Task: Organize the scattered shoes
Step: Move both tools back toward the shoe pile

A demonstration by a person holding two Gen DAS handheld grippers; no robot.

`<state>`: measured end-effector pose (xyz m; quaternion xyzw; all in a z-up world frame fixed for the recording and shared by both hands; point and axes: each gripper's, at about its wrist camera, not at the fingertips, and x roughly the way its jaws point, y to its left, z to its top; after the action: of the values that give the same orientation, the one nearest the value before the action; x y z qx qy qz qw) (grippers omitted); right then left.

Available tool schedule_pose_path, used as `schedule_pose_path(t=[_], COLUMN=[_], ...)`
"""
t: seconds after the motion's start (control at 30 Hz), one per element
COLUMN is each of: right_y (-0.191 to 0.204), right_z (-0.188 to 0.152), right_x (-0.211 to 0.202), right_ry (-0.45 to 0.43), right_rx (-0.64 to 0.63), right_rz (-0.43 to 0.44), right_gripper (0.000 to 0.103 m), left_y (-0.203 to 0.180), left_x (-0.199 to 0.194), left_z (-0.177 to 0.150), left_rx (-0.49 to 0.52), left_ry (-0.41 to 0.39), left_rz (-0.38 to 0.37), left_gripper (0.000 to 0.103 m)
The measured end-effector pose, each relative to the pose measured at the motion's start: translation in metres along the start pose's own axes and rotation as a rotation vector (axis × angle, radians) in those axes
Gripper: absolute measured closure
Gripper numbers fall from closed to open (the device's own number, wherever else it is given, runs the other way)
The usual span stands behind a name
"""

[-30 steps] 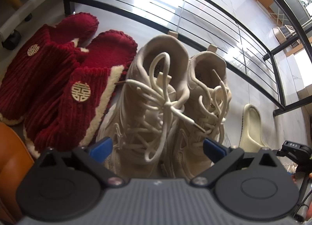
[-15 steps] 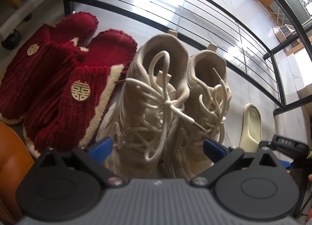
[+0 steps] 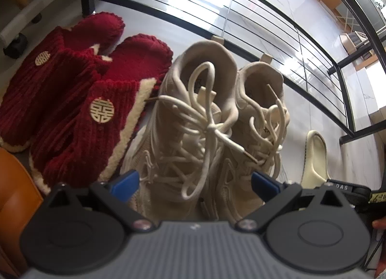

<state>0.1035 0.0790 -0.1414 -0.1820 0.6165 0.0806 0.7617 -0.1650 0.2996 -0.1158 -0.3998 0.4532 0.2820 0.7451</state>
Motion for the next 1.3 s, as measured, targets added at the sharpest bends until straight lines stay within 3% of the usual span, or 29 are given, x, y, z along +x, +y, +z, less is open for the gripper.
schedule_pose_path(t=[0.27, 0.4, 0.6, 0.83, 0.97, 1.07, 1.17, 1.3], right_y=[-0.007, -0.016, -0.027, -0.05, -0.078, -0.113, -0.152, -0.217], right_z=[-0.001, 0.0, 0.005, 0.001, -0.008, -0.02, -0.04, -0.091], right_x=[-0.002, -0.021, -0.04, -0.079, -0.109, -0.136, -0.159, -0.177], right_ry=[0.007, -0.064, -0.162, -0.303, -0.389, -0.48, -0.569, -0.656], right_rx=[0.039, 0.102, 0.158, 0.263, 0.375, 0.472, 0.54, 0.608], right_rz=[0.029, 0.096, 0.128, 0.253, 0.354, 0.444, 0.45, 0.435], right_gripper=[0.007, 0.007, 0.007, 0.007, 0.007, 0.007, 0.006, 0.005], left_y=[-0.001, -0.008, -0.021, -0.029, -0.045, -0.067, -0.099, -0.146], left_x=[-0.003, -0.008, -0.018, -0.027, -0.039, -0.05, -0.056, -0.055], left_z=[0.0, 0.001, -0.002, -0.007, -0.009, -0.015, -0.025, -0.037], left_rx=[0.008, 0.048, 0.124, 0.151, 0.2, 0.292, 0.395, 0.511], left_ry=[-0.01, -0.047, -0.123, -0.194, -0.241, -0.274, -0.291, -0.244], left_rz=[-0.008, -0.032, -0.082, -0.119, -0.139, -0.167, -0.208, -0.309], left_gripper=[0.003, 0.003, 0.003, 0.003, 0.003, 0.003, 0.003, 0.003])
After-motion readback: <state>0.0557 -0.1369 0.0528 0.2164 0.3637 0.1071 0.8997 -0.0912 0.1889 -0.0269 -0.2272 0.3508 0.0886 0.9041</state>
